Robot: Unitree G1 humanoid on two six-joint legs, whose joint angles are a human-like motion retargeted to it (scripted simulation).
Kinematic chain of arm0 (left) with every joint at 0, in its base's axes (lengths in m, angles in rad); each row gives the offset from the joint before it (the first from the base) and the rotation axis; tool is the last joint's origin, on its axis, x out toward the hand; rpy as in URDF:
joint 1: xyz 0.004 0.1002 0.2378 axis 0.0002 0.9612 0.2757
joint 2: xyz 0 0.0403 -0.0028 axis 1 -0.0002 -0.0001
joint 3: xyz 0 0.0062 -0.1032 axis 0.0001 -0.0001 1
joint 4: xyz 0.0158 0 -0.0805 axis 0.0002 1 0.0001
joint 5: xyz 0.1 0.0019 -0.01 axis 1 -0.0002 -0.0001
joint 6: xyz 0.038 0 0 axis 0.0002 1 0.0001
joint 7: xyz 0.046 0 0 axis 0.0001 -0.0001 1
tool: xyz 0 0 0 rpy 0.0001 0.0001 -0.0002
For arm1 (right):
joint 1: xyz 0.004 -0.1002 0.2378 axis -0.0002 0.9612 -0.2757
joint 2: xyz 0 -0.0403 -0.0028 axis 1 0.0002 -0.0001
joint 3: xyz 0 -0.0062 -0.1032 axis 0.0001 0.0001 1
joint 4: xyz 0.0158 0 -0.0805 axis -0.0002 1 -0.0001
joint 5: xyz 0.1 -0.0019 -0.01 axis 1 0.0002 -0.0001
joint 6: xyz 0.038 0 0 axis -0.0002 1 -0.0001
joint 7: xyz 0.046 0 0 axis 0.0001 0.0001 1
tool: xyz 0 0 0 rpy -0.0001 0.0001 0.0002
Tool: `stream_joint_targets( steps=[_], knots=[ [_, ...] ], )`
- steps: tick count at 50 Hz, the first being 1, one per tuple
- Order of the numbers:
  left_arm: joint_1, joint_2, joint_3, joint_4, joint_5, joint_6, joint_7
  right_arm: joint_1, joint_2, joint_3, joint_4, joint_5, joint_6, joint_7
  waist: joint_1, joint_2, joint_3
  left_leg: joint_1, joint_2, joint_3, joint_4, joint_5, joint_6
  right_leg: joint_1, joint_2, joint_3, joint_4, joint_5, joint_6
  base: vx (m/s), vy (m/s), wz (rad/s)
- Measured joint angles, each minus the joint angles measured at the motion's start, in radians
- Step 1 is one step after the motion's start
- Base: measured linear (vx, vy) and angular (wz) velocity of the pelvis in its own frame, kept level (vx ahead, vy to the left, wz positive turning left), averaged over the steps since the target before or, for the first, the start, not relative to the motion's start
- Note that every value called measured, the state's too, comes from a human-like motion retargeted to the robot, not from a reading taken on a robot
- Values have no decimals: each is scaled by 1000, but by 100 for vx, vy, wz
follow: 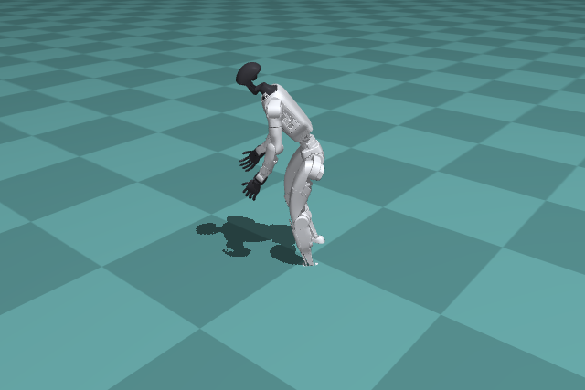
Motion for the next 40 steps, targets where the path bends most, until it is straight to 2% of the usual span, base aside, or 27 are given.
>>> stream_joint_targets(
  steps=[5,11,30,37,40],
  knots=[
    [-54,-3,-18,39,-4,-41,9,-51,3,-16,43,46,-34,28,-29,-34,3,-173,-42,16,257,-101,10,-132,-77,45,187,-71,12,-6,2,32],
    [-87,-9,-30,36,12,-53,26,-75,-2,-4,50,57,-38,44,-31,-24,-8,-248,-24,13,313,-122,5,-190,-58,50,202,-66,8,0,0,-11],
    [-55,-70,-58,14,50,-55,25,25,-57,84,-9,-80,21,75,-53,-18,-9,-235,-22,39,295,-126,2,-240,-61,104,271,-21,26,-1,1,1],
    [33,-115,-60,16,47,-70,77,54,-79,69,-84,-148,15,38,-77,-13,9,-264,-8,64,405,-182,14,-284,-69,148,396,11,47,-3,6,-7],
    [50,-120,-58,43,82,-79,131,54,-87,66,-113,-215,12,-10,-82,-7,20,-277,10,82,466,-231,24,-283,-72,147,468,-27,28,-2,5,-23]
  ],
)
